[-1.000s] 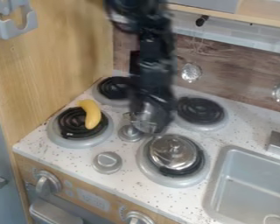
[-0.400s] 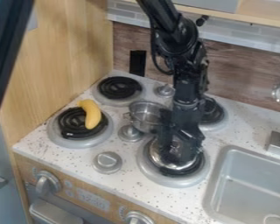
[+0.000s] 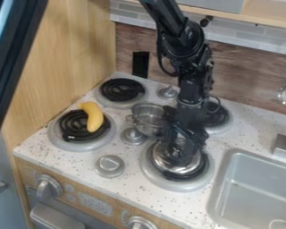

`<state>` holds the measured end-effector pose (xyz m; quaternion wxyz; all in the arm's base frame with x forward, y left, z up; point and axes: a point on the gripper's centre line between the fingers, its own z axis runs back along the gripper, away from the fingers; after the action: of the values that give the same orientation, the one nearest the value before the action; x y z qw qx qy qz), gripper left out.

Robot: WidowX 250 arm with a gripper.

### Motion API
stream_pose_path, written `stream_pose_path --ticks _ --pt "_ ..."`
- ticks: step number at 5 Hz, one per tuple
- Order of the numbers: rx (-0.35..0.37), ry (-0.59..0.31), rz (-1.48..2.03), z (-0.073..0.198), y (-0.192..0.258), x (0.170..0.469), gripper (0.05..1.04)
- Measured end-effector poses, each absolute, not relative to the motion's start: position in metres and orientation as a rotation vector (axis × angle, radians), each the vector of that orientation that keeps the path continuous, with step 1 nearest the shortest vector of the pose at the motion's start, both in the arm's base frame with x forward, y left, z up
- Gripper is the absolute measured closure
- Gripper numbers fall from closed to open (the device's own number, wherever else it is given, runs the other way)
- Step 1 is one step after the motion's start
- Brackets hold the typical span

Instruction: Moved the silver lid-type-looking object from the bottom burner to the top burner

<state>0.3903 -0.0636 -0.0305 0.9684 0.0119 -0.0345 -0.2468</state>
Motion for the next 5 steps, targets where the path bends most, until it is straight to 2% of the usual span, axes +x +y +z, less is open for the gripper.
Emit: stream_pose_path --ticks 1,2,4,5 --pt "0.041 -0.071 -0.507 -0.032 -0.063 0.387 0.667" --pt "0.057 -0.085 -0.536 -0.031 -0.064 0.381 0.820" --pt "0.015 -0.117 -0.583 -0.010 -0.067 0.369 0.844" --pt "-0.016 -0.188 -0.595 0.006 -0.072 0.389 0.846"
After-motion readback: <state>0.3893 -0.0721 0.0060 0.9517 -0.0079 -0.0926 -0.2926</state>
